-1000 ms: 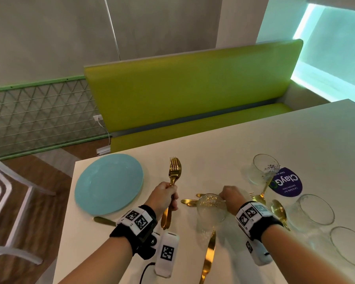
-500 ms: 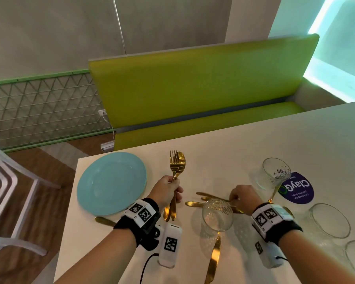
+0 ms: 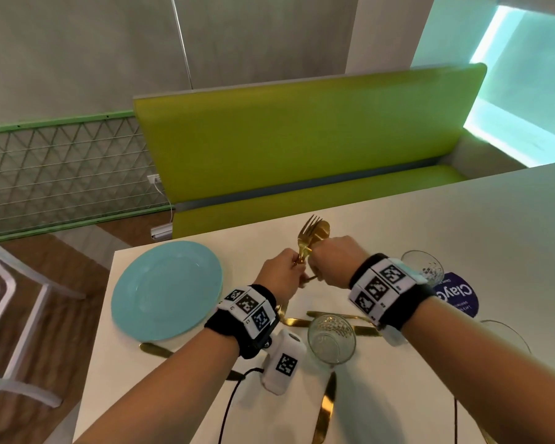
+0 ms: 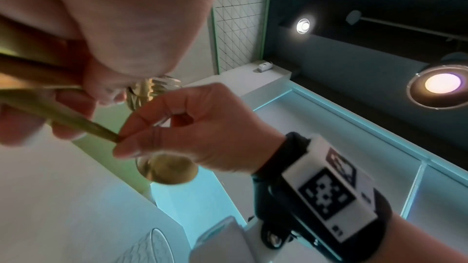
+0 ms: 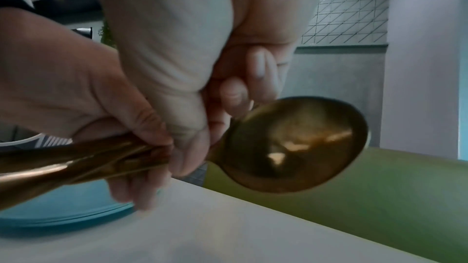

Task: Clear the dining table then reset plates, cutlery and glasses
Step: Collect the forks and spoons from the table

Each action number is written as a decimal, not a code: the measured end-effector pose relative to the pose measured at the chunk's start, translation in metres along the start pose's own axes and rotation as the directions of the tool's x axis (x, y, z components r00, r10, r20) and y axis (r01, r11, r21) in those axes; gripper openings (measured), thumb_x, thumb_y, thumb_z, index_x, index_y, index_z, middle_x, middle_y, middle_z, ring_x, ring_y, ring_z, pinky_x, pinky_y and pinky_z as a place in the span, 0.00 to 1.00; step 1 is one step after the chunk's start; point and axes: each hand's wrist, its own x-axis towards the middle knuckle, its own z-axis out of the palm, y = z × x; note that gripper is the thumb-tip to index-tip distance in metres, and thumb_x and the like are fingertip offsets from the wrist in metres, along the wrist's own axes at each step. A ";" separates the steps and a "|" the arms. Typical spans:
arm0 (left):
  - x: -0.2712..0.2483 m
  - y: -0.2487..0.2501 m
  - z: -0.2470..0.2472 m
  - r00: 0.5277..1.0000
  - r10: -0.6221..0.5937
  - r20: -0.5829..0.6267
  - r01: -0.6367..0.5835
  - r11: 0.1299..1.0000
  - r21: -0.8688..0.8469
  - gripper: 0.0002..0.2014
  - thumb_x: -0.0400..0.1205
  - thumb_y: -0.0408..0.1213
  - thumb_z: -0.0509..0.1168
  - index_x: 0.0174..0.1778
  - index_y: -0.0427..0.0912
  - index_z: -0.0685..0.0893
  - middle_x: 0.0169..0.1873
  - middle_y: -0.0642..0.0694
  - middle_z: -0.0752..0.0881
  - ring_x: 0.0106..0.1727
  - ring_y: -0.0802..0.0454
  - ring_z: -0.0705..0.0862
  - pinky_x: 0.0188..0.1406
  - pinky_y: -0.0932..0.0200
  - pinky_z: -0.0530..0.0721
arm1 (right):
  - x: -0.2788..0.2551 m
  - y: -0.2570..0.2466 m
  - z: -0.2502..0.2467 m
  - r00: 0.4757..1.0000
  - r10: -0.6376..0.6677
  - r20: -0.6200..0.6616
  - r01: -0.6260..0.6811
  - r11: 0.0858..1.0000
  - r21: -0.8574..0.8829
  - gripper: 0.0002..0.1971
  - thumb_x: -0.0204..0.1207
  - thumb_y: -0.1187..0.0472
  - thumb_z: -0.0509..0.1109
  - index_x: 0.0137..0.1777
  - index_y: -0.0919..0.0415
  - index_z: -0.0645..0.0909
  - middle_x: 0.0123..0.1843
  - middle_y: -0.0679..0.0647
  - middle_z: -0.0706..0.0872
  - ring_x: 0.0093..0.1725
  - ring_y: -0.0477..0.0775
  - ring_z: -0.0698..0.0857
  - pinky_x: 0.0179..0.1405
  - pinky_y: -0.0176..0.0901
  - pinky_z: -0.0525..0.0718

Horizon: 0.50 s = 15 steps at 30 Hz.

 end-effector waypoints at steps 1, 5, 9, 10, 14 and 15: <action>-0.001 -0.001 0.001 1.000 -0.008 0.012 0.008 1.000 -0.003 0.07 0.86 0.36 0.54 0.53 0.42 0.77 0.45 0.42 0.87 0.44 0.46 0.87 0.52 0.50 0.85 | 0.003 -0.002 0.000 1.000 -0.001 -0.015 0.001 1.000 0.007 0.09 0.79 0.65 0.62 0.54 0.60 0.84 0.56 0.54 0.86 0.55 0.57 0.85 0.48 0.46 0.81; 0.000 -0.008 0.001 0.999 -0.014 0.040 0.013 1.000 0.019 0.09 0.87 0.37 0.51 0.54 0.41 0.75 0.41 0.46 0.85 0.36 0.51 0.82 0.41 0.58 0.79 | 0.009 -0.004 0.007 0.996 -0.031 -0.081 0.038 0.996 0.086 0.10 0.79 0.65 0.62 0.54 0.59 0.84 0.57 0.53 0.85 0.56 0.56 0.85 0.48 0.46 0.83; 0.007 -0.018 -0.004 0.998 -0.065 0.019 0.065 0.997 0.039 0.07 0.87 0.40 0.51 0.52 0.42 0.73 0.35 0.51 0.79 0.34 0.55 0.77 0.35 0.61 0.75 | 0.006 0.011 0.014 0.967 0.064 -0.246 0.031 0.930 0.366 0.11 0.79 0.58 0.64 0.55 0.52 0.86 0.57 0.48 0.85 0.58 0.52 0.83 0.56 0.45 0.82; 0.008 -0.021 -0.006 0.996 -0.081 0.020 0.080 0.996 0.047 0.07 0.87 0.40 0.52 0.52 0.43 0.72 0.36 0.51 0.79 0.36 0.54 0.77 0.38 0.60 0.75 | 0.005 0.019 0.018 0.951 0.141 -0.276 0.002 0.887 0.462 0.10 0.77 0.58 0.67 0.54 0.52 0.87 0.56 0.49 0.86 0.57 0.52 0.83 0.57 0.45 0.82; 0.013 -0.033 -0.010 0.989 -0.143 0.024 0.143 0.990 0.003 0.07 0.87 0.40 0.53 0.53 0.43 0.74 0.37 0.50 0.78 0.36 0.55 0.76 0.42 0.59 0.77 | 0.006 0.051 0.050 0.957 0.287 -0.044 -0.234 0.852 0.469 0.12 0.74 0.54 0.71 0.56 0.54 0.86 0.56 0.50 0.88 0.56 0.53 0.85 0.62 0.48 0.82; 0.014 -0.035 -0.011 0.987 -0.160 0.020 0.160 0.987 -0.031 0.07 0.87 0.39 0.53 0.53 0.43 0.74 0.37 0.49 0.78 0.35 0.56 0.76 0.41 0.60 0.78 | 0.005 0.052 0.060 0.959 0.271 0.088 -0.283 0.875 0.392 0.14 0.74 0.53 0.72 0.59 0.55 0.85 0.59 0.50 0.88 0.59 0.52 0.84 0.63 0.45 0.81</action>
